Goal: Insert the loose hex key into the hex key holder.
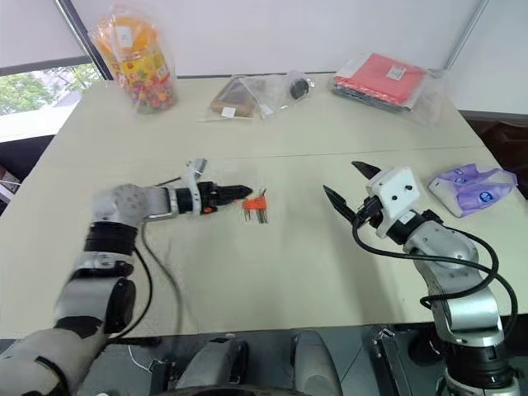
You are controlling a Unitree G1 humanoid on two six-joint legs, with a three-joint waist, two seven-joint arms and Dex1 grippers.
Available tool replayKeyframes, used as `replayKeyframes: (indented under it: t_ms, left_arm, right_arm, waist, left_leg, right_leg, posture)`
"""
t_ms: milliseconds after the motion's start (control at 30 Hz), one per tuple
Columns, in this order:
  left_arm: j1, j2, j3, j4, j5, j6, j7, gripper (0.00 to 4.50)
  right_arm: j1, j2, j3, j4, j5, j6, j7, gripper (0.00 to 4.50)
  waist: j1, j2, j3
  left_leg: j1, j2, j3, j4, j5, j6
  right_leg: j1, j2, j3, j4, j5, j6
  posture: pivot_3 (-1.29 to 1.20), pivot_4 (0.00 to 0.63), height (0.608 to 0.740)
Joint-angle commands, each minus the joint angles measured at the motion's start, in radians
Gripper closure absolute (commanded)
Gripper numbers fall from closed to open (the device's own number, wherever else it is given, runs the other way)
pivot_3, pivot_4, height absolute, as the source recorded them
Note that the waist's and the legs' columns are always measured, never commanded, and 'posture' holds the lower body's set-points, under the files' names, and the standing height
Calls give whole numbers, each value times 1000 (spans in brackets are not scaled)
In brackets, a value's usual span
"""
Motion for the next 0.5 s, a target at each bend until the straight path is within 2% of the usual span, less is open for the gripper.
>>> replayKeyframes:
  t_ms: [33, 200, 333, 500]
  left_arm:
    - [62, 118, -90, -95, 117, -121, -63, 91]
    - [136, 260, -158, -280, 172, -295, -234, 91]
    - [168, 303, -120, -379, 144, -352, -318, 91]
    - [241, 379, -78, -493, 110, -409, -435, 91]
  right_arm:
    - [-38, -10, 7, 5, -10, -32, 18, 784]
    - [-102, -52, 32, 81, -17, -58, 100, 784]
    - [-154, -167, 75, 151, 8, -58, 293, 784]
    - [-218, -290, 114, 165, 51, 2, 473, 784]
  waist:
    - [1, 0, 0]
    - [14, 0, 0]
    - [29, 0, 0]
    - [19, 0, 1]
  left_leg:
    - [0, 0, 0, 0, 0, 0]
    - [-2, -1, 0, 0, 0, 0]
    - [-4, -2, -1, 2, 0, 0]
    - [-4, -1, -1, 1, 0, 1]
  right_leg:
    - [0, 0, 0, 0, 0, 0]
    - [0, -2, 1, -1, 0, 0]
    - [0, -2, 0, -3, 0, 0]
    - [0, -3, 0, -4, 0, 0]
  posture:
    - [0, 150, 740]
    - [0, 150, 740]
    - [0, 150, 740]
    - [0, 150, 740]
